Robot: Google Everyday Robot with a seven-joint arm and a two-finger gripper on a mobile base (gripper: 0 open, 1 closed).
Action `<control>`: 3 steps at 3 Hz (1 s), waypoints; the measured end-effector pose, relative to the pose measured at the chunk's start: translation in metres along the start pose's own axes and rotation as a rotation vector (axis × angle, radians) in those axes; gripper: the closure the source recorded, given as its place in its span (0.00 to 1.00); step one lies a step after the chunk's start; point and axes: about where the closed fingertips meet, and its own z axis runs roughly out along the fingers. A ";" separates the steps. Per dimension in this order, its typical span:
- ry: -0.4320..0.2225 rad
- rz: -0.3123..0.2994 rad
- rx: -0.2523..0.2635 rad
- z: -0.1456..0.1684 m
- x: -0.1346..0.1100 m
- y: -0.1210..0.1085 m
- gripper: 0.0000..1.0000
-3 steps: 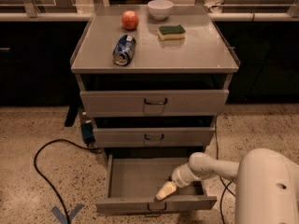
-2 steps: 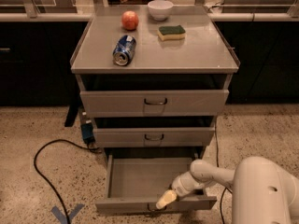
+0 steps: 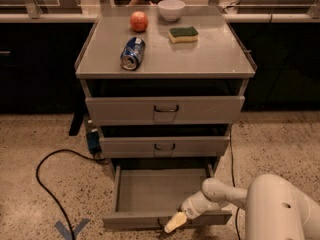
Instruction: Open bottom drawer
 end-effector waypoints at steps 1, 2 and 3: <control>0.001 0.023 -0.028 0.004 0.004 0.009 0.00; 0.001 0.023 -0.028 0.002 -0.003 0.006 0.00; 0.001 0.023 -0.029 0.002 -0.002 0.006 0.00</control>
Offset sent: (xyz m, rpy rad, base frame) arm -0.1558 0.0475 -0.0041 0.1438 0.2672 -0.0048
